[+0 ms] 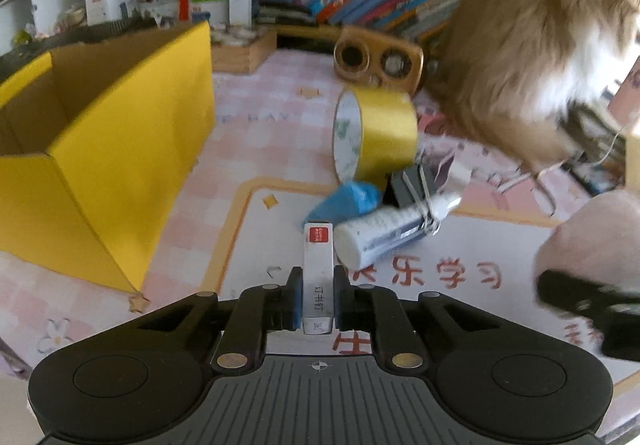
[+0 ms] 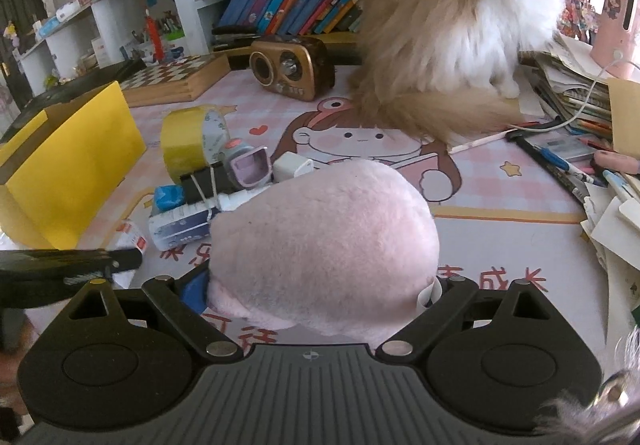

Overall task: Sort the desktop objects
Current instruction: 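Grasp the small white box with the left gripper while the right lifts the pig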

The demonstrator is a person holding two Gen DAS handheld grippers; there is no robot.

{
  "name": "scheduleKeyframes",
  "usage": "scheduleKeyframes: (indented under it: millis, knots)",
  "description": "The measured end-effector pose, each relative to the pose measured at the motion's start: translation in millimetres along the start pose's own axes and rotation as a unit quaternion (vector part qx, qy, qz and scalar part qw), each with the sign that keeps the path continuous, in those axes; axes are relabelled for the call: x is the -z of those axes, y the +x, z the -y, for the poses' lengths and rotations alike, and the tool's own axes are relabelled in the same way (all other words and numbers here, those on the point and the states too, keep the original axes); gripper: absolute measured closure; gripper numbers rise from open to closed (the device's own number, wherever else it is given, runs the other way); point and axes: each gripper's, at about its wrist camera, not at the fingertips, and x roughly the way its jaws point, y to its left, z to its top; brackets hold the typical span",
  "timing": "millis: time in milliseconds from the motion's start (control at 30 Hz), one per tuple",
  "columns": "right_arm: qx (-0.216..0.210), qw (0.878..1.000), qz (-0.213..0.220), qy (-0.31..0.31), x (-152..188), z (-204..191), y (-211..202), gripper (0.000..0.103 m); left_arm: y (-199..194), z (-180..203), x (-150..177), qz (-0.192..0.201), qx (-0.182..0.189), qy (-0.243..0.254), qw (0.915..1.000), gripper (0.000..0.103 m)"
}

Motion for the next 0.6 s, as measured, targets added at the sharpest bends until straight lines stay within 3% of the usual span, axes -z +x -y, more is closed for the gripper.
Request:
scheduleKeyframes:
  millis: [267,600]
  knots:
    - [-0.012,1.000,0.021,-0.017,-4,-26,-12,0.010,-57,-19,-8,0.054,0.028,-0.008,0.9981,0.090]
    - [-0.010,0.998,0.050,-0.028,-2,-76,-29,0.010,-86,-57,6,0.074,0.048,-0.002,0.9961,0.090]
